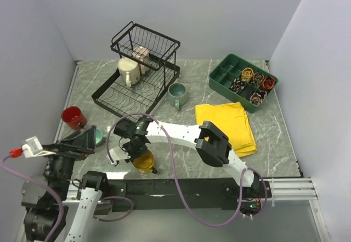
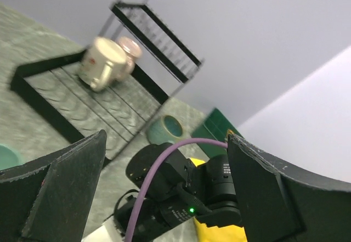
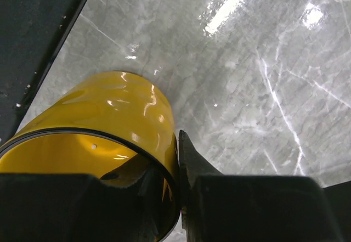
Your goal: Load the cups into the dish rack
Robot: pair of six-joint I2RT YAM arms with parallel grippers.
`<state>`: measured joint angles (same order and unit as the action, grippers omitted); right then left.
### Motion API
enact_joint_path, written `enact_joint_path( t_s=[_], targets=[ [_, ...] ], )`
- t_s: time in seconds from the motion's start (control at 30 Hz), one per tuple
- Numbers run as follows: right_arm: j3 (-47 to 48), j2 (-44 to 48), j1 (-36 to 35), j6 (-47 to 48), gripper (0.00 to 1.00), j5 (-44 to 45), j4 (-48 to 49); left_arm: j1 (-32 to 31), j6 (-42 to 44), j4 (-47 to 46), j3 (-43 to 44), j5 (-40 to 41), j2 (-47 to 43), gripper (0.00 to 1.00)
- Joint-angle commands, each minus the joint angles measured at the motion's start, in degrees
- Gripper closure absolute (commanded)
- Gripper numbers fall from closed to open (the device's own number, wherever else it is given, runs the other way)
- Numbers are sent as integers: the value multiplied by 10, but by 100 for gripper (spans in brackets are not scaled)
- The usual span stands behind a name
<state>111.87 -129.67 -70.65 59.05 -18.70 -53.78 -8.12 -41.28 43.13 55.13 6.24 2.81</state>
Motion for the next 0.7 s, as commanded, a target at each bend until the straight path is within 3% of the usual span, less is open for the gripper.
enact_joint_path(
  t_s=[0.0, 0.37, 0.67],
  targets=[
    [-59, 106, 0, -35, 100, -11, 34, 1, -52, -74, -42, -86, -9, 4],
    [-175, 367, 93, -227, 100, -34, 133, 1, -255, -392, -175, -329, 39, 4],
    [-221, 524, 309, -475, 100, -58, 310, 1, -378, -623, -209, -443, 171, 4]
  ],
)
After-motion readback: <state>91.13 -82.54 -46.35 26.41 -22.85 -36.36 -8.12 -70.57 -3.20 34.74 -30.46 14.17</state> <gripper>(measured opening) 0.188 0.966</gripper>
